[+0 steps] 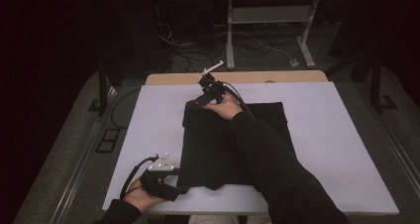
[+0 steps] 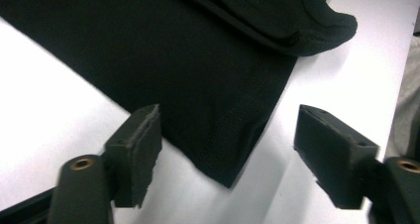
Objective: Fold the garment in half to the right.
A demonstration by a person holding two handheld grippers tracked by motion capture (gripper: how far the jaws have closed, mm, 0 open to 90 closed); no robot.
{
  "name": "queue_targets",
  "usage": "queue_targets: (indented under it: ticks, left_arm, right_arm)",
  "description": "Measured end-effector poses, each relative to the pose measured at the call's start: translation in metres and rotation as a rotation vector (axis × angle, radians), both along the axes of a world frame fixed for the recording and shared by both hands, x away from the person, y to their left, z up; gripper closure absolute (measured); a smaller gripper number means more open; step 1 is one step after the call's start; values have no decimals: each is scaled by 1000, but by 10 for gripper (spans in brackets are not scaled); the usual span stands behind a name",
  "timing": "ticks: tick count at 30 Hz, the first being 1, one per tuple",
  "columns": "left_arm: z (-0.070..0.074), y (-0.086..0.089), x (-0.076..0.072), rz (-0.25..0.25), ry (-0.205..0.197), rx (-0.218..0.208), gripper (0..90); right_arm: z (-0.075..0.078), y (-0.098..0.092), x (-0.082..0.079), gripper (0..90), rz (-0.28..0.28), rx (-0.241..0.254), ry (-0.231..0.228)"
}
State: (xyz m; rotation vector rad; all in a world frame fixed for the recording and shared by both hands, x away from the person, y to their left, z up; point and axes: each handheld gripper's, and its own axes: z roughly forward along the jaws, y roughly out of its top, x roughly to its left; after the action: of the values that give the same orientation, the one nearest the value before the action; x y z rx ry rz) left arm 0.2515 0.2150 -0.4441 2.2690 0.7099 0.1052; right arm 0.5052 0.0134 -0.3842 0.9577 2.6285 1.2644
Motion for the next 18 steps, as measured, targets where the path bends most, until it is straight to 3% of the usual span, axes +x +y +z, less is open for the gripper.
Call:
queue_targets:
  ticks: [5,7,13,18]
  left_arm:
    - [0,-1,1,-1,-27,18,405]
    - [-1,-2,1,4,-29,3,432]
    - [0,-3,2,-15,-44,20,533]
    - [0,-6,4,-22,-39,11,601]
  right_arm:
    - [-9,9,5,33,-3,-5,10]
    - [-13,13,7,33,0,-10,11]
    - [-24,25,15,39,-6,-23,26]
    - [-32,34,17,55,2,-29,43]
